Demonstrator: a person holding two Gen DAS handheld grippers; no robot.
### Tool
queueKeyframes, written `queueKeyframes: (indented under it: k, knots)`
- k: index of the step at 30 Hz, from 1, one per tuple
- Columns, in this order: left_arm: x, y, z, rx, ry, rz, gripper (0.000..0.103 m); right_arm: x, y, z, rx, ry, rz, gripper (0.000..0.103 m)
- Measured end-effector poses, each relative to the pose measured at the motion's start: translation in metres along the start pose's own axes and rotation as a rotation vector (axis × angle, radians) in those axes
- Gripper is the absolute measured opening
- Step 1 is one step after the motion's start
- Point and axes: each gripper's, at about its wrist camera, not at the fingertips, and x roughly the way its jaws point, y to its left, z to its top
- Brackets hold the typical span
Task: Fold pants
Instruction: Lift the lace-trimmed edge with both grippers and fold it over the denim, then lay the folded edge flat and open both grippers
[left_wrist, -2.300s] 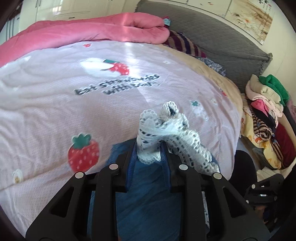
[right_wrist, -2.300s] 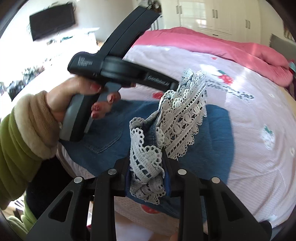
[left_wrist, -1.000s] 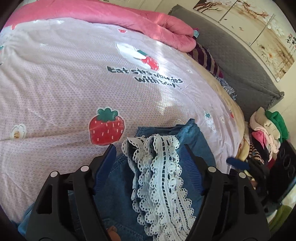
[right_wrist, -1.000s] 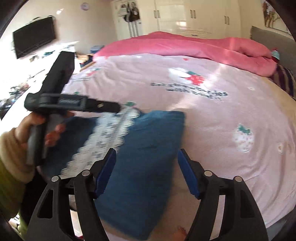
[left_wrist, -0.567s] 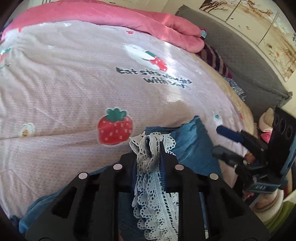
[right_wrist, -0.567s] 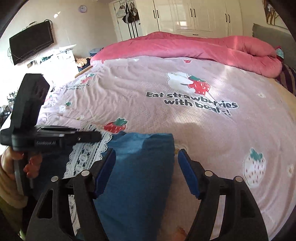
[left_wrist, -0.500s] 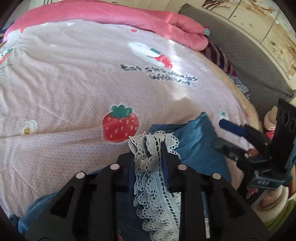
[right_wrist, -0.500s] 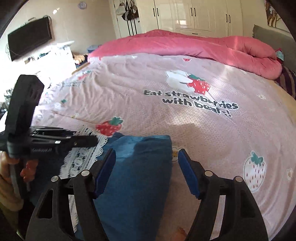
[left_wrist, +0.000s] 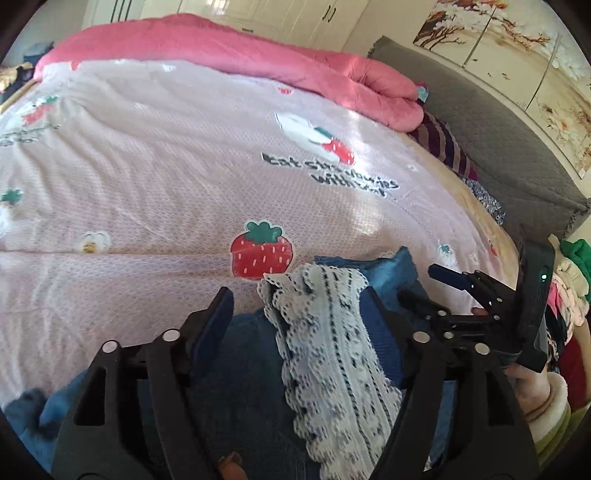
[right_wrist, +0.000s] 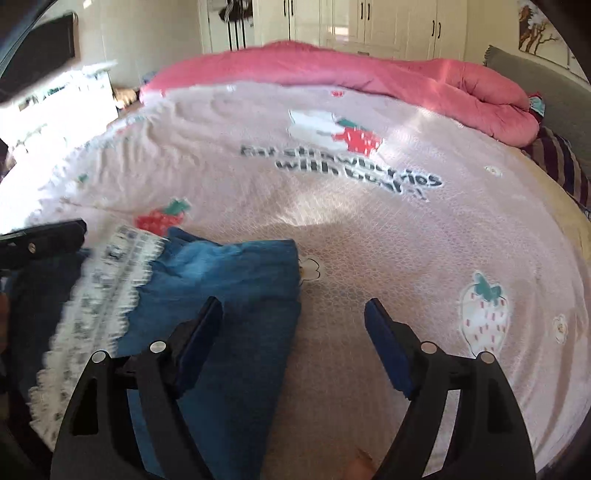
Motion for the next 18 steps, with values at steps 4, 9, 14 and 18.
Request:
queueKeyframes:
  k: [4, 9, 14, 18]
  knots:
    - [-0.029, -0.017, -0.019, 0.044, -0.037, 0.008, 0.076, -0.043, 0.005, -0.016, 0.0, -0.059, 0.089, 0.081]
    - [-0.054, -0.037, -0.041, 0.099, -0.071, 0.045, 0.093, -0.082, 0.025, -0.042, -0.054, -0.079, 0.188, 0.091]
    - [-0.069, -0.055, -0.061, 0.144, -0.1, 0.109, 0.093, -0.101, 0.05, -0.067, -0.154, -0.052, 0.195, 0.091]
    - [-0.07, -0.063, -0.072, 0.137, -0.096, 0.113, 0.093, -0.103, 0.066, -0.081, -0.197, -0.015, 0.227, 0.086]
